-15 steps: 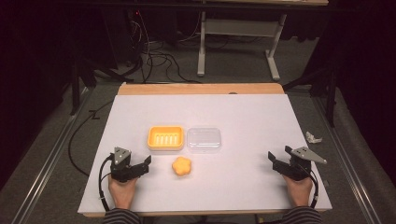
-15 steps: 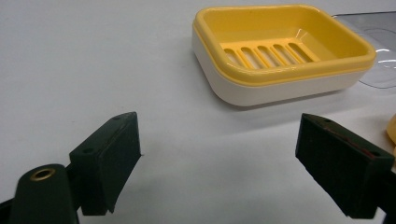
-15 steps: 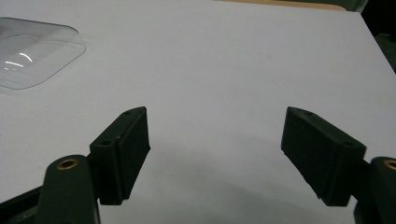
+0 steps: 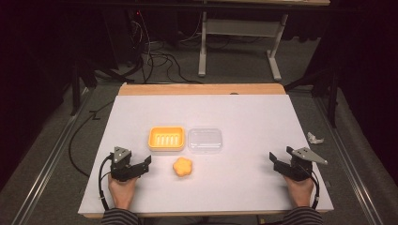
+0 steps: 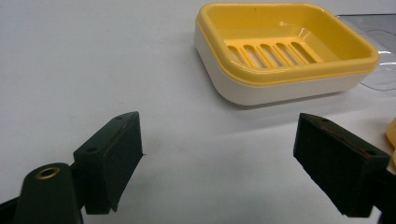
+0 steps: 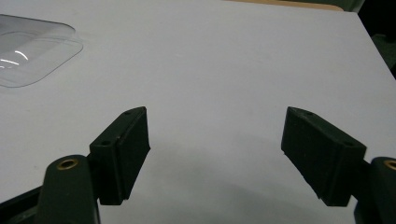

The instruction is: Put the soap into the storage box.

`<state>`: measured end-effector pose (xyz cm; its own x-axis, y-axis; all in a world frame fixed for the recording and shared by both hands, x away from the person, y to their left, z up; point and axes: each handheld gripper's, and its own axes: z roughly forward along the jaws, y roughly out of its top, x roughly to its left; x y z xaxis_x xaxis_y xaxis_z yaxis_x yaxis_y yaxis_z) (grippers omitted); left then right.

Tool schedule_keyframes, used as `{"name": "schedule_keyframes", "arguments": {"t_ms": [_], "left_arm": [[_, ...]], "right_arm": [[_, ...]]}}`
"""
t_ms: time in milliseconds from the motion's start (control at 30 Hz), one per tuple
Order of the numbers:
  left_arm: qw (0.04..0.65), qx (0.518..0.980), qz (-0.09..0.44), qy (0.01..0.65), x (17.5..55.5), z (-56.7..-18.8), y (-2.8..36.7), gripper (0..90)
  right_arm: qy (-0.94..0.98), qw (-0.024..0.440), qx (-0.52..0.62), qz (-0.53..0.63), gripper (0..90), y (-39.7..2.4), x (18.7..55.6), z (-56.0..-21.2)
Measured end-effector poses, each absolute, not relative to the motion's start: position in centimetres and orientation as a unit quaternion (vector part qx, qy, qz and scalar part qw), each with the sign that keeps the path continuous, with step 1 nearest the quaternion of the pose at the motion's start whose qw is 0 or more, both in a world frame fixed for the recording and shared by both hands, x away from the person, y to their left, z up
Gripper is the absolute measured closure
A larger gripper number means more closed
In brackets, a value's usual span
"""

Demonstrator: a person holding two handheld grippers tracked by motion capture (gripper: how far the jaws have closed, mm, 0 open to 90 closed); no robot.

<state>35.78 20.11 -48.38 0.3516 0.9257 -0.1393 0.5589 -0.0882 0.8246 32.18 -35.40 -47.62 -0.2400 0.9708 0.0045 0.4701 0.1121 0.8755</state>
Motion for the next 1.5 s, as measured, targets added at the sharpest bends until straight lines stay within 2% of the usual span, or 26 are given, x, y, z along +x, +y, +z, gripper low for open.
{"name": "schedule_keyframes", "arguments": {"t_ms": [700,1067,1267,1500], "left_arm": [[0.420,0.730,0.204,0.499,34.7,-47.1,19.1,16.6],[0.425,0.751,0.194,0.466,34.2,-45.8,17.2,16.1],[0.450,0.740,0.186,0.465,34.0,-45.2,16.6,16.7],[0.445,0.760,0.180,0.439,34.1,-44.3,14.7,17.0]], "right_arm": [[0.679,0.310,0.530,0.403,25.2,-35.4,32.2,-47.6],[0.677,0.308,0.533,0.403,25.6,-35.5,32.2,-47.6],[0.678,0.308,0.534,0.400,26.1,-35.5,32.3,-47.6],[0.677,0.309,0.534,0.402,26.0,-35.5,32.3,-47.6]]}}
